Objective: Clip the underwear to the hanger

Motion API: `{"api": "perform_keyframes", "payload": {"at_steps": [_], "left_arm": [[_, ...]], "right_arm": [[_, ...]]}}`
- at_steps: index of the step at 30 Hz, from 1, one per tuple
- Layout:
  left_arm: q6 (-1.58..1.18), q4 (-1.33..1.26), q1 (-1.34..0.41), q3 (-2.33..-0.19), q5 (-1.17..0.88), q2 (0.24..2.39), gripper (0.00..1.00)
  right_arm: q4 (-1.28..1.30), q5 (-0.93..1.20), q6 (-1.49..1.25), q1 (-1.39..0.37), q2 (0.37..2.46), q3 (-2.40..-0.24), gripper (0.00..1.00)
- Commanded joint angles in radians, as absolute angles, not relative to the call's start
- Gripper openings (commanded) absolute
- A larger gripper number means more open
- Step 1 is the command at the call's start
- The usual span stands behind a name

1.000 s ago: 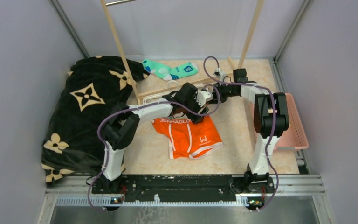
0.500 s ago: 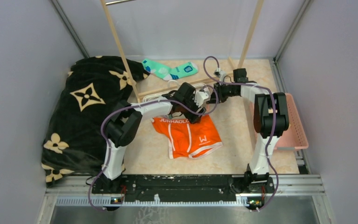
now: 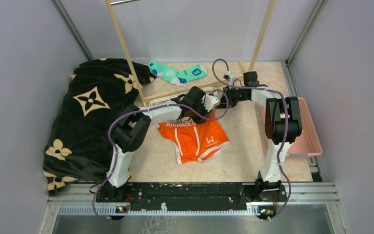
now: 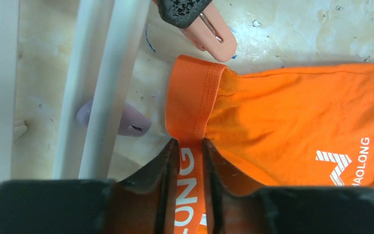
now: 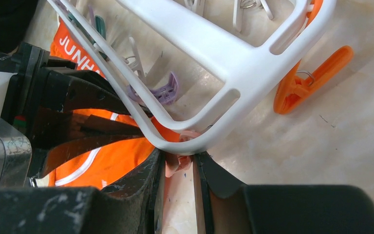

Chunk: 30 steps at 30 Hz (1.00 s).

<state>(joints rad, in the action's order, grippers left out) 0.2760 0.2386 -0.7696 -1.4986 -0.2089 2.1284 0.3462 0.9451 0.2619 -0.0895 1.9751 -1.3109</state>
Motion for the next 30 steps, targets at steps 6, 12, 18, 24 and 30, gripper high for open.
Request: {"api": "perform_keyframes", "payload": {"at_steps": [6, 12, 18, 24, 30], "left_arm": [[0.272, 0.257, -0.792, -1.453, -0.126, 2.077, 0.01], [0.352, 0.075, -0.891, -1.263, 0.165, 1.929, 0.0], [0.501, -0.181, -1.028, -1.023, 0.494, 1.855, 0.0], [0.693, -0.492, -1.188, -0.85, 0.639, 1.817, 0.0], [0.906, -0.841, -1.34, -0.729, 0.781, 1.859, 0.18]], "right_arm": [[0.304, 0.966, 0.261, -0.095, 1.906, -1.307, 0.0], [0.288, 0.953, 0.256, -0.095, 1.887, -1.293, 0.0], [0.27, 0.959, 0.244, -0.097, 1.885, -1.282, 0.0], [0.265, 0.958, 0.241, -0.098, 1.884, -1.278, 0.0], [0.264, 0.956, 0.241, -0.104, 1.887, -1.279, 0.0]]}}
